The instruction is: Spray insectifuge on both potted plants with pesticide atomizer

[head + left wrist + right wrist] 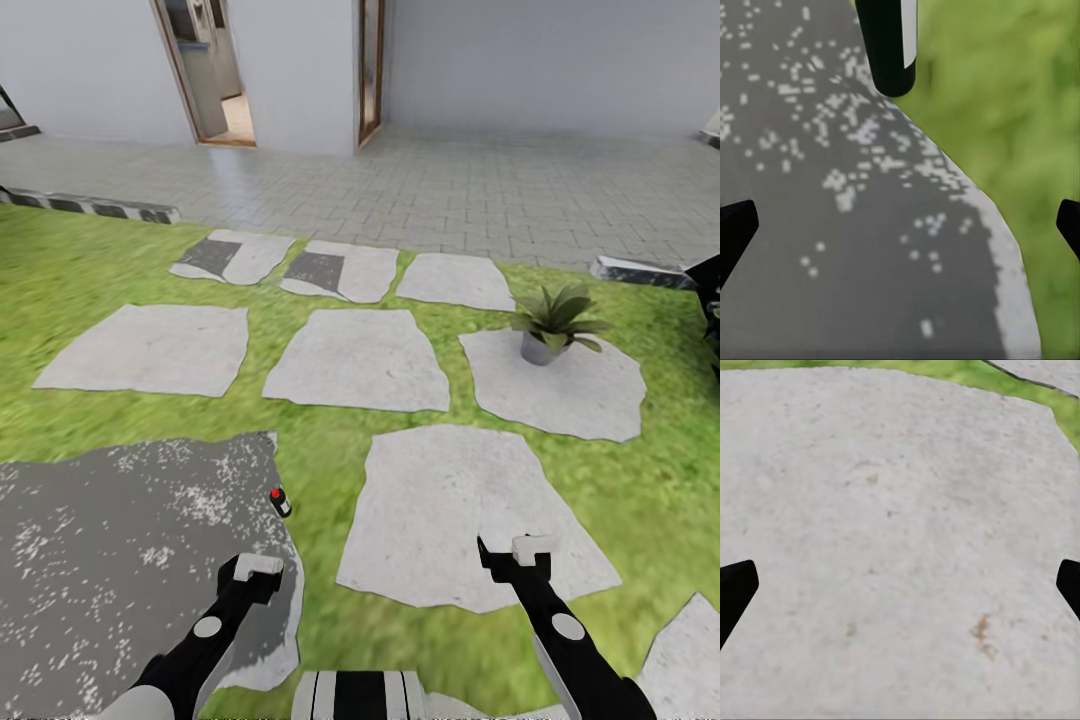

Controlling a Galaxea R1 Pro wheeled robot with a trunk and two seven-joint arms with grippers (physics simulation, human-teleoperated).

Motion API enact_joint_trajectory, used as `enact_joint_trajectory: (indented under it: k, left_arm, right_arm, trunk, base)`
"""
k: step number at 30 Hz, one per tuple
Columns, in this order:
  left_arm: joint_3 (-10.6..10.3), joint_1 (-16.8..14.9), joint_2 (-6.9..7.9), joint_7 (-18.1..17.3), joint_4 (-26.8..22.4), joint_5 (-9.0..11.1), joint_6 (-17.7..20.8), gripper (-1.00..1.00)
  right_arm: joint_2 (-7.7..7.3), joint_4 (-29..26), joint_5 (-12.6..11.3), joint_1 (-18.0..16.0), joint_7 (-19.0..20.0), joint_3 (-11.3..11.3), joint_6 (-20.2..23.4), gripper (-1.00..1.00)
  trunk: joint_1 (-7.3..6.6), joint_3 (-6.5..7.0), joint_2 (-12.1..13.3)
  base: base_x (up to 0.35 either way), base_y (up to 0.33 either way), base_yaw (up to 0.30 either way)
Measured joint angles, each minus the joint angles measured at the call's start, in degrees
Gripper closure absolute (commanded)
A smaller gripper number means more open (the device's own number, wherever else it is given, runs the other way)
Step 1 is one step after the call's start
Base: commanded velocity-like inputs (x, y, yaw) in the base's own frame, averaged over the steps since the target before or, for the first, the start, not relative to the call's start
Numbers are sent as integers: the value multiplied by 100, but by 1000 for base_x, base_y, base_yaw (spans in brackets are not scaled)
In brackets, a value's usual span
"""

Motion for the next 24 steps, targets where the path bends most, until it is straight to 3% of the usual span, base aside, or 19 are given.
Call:
enact_joint_trajectory:
  k: [10,18,24]
  left_arm:
    - [-8,20,-7,-1,-7,-9,0,-100]
    - [8,15,-8,0,-8,-1,0,-100]
    - [1,16,-8,0,-7,0,0,-100]
  right_arm:
    - [-2,0,0,0,0,0,0,-100]
    - [-3,1,4,0,0,0,0,-100]
    - [-3,-4,3,0,0,0,0,-100]
  trunk:
    - [-1,-54,0]
    - [-3,-57,0]
    - [-1,-57,0]
  base:
    - [16,0,0]
    - [251,0,0]
    - [84,0,0]
